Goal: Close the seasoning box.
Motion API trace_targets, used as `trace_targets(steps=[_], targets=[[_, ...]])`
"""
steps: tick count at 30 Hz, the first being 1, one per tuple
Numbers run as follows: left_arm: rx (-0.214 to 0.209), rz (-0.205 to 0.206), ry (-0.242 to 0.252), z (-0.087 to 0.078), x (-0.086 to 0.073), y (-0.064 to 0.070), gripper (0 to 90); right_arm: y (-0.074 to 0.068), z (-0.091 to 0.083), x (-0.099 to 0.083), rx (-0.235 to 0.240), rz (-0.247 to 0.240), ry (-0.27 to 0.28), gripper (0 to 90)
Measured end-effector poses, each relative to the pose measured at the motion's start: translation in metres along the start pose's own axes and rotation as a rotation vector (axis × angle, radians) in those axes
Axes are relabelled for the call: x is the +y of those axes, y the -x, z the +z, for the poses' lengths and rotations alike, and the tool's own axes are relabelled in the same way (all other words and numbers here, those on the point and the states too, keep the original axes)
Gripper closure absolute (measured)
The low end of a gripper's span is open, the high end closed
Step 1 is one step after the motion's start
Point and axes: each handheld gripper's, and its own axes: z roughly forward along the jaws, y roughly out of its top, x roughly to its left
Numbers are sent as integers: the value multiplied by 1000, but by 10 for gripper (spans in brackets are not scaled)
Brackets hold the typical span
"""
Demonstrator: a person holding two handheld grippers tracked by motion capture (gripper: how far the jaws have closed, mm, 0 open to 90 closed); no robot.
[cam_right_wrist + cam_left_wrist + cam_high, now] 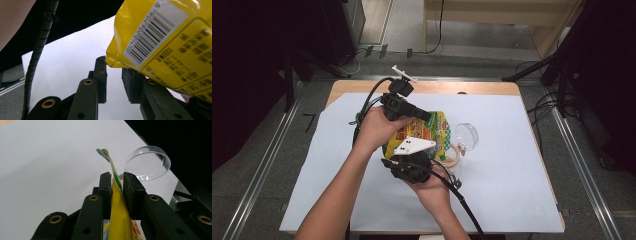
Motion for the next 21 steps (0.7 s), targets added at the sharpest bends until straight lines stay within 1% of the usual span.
trace_targets(steps=[6, 7, 9, 10, 16, 21], targets=[[4, -6, -6, 0, -1, 0, 778, 2, -1, 0, 21, -11, -12, 756], [3, -8, -8, 0, -1, 0, 778, 3, -1, 0, 31, -9, -13, 758], [4, -9, -8, 0, -1, 0, 778, 6, -2, 0, 66, 5, -14, 762], [5, -12, -8, 0, -1, 0, 778, 7, -2, 1, 69, 5, -17, 763], [-5, -18, -16, 2, -1, 0, 779, 5, -3, 0, 56, -23, -18, 764], [-12, -18, -25, 3, -1, 2, 780, 4, -4, -4, 50, -33, 5, 764]])
